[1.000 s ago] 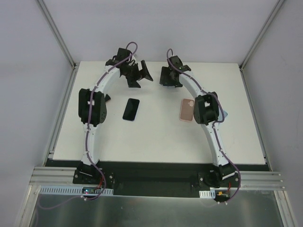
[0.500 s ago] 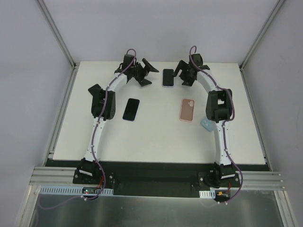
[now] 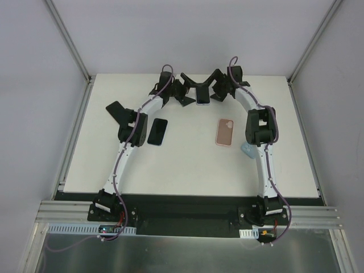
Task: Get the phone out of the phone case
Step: Pick up the phone at the center of the board.
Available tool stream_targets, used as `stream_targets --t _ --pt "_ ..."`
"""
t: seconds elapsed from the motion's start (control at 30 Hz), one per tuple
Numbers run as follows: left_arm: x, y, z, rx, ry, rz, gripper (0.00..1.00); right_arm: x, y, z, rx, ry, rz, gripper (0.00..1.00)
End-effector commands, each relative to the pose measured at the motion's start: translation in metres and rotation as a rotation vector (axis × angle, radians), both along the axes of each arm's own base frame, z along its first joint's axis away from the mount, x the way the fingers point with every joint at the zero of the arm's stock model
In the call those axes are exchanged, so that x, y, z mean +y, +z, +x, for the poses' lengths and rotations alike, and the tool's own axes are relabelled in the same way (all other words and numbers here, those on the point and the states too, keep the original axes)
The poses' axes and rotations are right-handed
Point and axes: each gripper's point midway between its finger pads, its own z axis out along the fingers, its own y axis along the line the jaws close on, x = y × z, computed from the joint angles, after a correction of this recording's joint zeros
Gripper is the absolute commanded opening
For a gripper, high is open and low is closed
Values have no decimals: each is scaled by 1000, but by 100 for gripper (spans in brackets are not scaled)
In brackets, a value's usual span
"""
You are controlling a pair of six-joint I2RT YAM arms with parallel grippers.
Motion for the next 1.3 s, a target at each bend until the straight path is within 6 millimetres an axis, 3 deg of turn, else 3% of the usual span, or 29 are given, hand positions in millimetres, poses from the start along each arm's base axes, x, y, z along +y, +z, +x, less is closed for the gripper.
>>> stream_targets --t 0.0,0.07,0.23,0.27,0.3,0.37,0.4,0.43,0.47,0.53,0.57,0.63,0.67,0.73,0.77,0.8,0.97,1.13,1.2,1.23,1.27 --pt "-8 -3 -6 -2 -6 -40 99 21 7 -13 12 58 87 96" --pt "-7 9 -9 -18 -5 -44 99 24 7 -20 24 83 108 96" --pt "-4 5 -25 -11 -26 -47 99 28 17 -38 20 123 121 96" --pt "-3 13 -27 -20 -29 -52 99 26 8 -45 44 127 114 96" --pt "-1 2 -35 7 -32 -46 99 27 16 -48 33 134 116 96" --pt "1 14 -40 -19 -37 -57 99 27 7 -61 61 147 108 96" --pt "3 2 -49 6 -41 -46 99 27 13 -65 53 153 105 96" --pt "4 13 -52 -17 -43 -52 99 27 11 -69 55 158 101 96" --pt "7 2 -61 12 -47 -40 99 26 2 -78 82 160 97 96" --pt "10 11 -70 -7 -55 -40 99 27 4 -87 84 173 92 96" --pt "13 -2 -81 26 -59 -30 99 27 -7 -99 116 178 85 96" --pt "16 8 -91 8 -71 -32 99 24 -4 -108 114 184 72 96" --pt "19 -4 -103 36 -74 -23 99 24 -8 -116 127 187 65 96" --pt "22 4 -114 18 -85 -22 99 20 -15 -133 149 190 40 96" --pt "26 -6 -126 37 -92 -9 99 21 -12 -139 142 197 32 96" --pt "27 0 -131 29 -95 -9 99 18 -22 -150 168 200 15 96" --pt "37 -10 -162 54 -139 48 98 21 -26 -172 187 213 -16 96" --pt "48 16 -158 -31 -145 198 99 12 -15 -167 165 187 -116 96" --pt "56 10 -161 -40 -162 320 99 -5 -9 -165 148 147 -215 96" --pt "56 23 -149 -91 -155 360 99 -11 -5 -164 138 130 -241 96" --pt "60 22 -148 -133 -181 432 99 -17 4 -165 117 119 -266 96"
